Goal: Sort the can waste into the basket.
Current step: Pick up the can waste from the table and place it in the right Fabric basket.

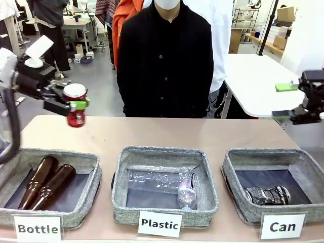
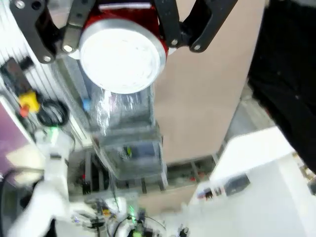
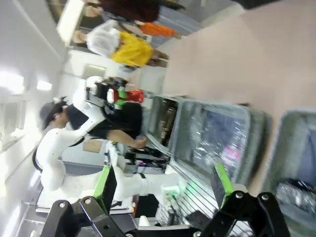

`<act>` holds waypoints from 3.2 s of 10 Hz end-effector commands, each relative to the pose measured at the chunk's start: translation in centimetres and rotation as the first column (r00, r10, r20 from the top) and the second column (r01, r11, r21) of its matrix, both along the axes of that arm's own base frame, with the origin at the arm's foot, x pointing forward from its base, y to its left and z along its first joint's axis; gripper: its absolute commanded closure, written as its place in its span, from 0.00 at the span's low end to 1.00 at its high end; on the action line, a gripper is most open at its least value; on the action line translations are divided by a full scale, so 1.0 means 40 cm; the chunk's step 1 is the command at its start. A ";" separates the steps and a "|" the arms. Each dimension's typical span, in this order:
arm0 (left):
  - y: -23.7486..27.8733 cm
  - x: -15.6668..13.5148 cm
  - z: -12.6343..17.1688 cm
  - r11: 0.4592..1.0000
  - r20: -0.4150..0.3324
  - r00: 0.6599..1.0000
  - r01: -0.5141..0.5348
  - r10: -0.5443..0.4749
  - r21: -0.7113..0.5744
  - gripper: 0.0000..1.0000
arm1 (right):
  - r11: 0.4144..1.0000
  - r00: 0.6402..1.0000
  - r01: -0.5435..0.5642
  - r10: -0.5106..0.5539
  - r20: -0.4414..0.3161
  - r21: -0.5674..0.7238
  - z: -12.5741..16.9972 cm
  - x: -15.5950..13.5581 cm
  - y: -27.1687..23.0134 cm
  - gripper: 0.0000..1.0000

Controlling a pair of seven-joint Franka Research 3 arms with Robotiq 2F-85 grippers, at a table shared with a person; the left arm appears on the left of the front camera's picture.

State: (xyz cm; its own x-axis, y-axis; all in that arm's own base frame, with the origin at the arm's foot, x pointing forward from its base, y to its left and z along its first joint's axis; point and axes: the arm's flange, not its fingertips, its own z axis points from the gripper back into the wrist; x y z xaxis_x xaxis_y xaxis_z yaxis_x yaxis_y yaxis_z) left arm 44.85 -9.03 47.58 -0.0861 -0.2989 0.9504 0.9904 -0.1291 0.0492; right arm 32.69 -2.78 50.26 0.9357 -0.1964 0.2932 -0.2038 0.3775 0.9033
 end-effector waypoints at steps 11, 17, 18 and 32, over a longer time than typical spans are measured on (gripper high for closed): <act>-1.324 0.005 0.010 0.943 -0.259 0.954 0.216 -0.150 0.252 0.85 | 0.923 0.932 0.330 -0.353 -0.088 -0.200 0.000 -0.422 -0.490 0.00; -1.427 -0.128 -0.116 0.895 -0.278 0.940 0.287 -0.195 0.342 0.85 | 0.937 0.958 0.230 -0.265 -0.107 -0.262 0.014 -0.388 -0.437 0.00; -1.427 -0.128 -0.116 0.895 -0.278 0.940 0.287 -0.195 0.342 0.85 | 0.937 0.958 0.230 -0.265 -0.107 -0.262 0.014 -0.388 -0.437 0.00; -1.182 -0.052 -0.008 0.890 -0.235 0.972 0.085 0.026 0.448 0.00 | 0.937 0.967 0.157 -0.210 -0.145 -0.312 0.018 -0.330 -0.398 0.00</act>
State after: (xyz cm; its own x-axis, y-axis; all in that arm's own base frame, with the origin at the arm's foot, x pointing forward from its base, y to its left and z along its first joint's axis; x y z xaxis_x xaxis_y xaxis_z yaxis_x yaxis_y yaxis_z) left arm 44.04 -61.59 45.84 0.0237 -0.6747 0.7377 0.9610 -0.1881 -0.2029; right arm 18.05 -19.37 50.87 0.9151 -0.3386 0.2190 0.0477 0.6303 0.7749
